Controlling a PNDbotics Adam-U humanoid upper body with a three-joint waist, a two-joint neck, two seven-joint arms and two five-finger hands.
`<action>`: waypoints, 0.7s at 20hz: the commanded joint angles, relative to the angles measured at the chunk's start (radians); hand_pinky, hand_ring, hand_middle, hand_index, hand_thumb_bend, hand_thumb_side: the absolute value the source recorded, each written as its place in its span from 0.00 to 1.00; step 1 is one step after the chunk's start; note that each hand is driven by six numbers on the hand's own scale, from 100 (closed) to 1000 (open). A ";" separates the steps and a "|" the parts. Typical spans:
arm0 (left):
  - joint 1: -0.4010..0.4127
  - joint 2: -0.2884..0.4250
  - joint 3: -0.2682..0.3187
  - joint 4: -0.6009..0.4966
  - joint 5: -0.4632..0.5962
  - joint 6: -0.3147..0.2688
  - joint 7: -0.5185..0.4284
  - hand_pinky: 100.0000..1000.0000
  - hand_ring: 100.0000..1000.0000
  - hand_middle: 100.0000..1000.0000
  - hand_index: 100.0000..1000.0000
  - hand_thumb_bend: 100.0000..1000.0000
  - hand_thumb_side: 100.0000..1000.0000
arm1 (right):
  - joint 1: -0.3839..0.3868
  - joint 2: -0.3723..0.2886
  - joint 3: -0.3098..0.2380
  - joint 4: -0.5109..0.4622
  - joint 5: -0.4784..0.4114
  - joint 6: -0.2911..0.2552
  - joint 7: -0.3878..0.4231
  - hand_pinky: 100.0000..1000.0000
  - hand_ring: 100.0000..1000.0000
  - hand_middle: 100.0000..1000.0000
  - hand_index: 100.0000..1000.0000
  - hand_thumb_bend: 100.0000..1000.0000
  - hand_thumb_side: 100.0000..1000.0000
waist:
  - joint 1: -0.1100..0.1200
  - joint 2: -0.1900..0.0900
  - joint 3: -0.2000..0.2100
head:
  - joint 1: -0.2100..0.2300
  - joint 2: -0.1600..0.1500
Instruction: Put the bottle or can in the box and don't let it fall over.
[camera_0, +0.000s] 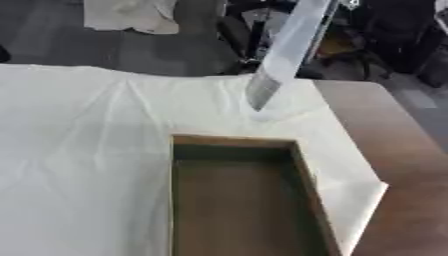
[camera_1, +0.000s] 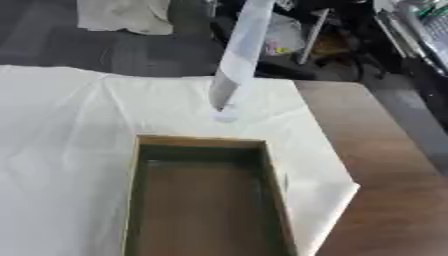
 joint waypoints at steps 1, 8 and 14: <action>-0.006 0.038 0.010 -0.005 0.008 -0.003 -0.004 0.80 0.83 0.80 0.78 0.19 0.97 | -0.010 -0.054 -0.027 -0.044 -0.024 0.018 -0.016 0.51 0.22 0.16 0.39 0.00 0.00 | 0.008 -0.037 -0.007 | 0.007 0.017; -0.007 0.043 0.006 0.005 0.013 -0.002 -0.007 0.80 0.83 0.80 0.78 0.20 0.97 | -0.008 -0.063 -0.029 -0.108 -0.070 0.055 -0.032 0.51 0.22 0.16 0.39 0.00 0.00 | 0.011 -0.070 -0.037 | 0.036 0.072; -0.009 0.048 0.003 0.010 0.016 -0.001 -0.009 0.80 0.83 0.80 0.78 0.19 0.96 | 0.004 -0.073 -0.031 -0.154 -0.088 0.083 -0.041 0.51 0.22 0.16 0.39 0.00 0.00 | 0.017 -0.092 -0.071 | 0.044 0.093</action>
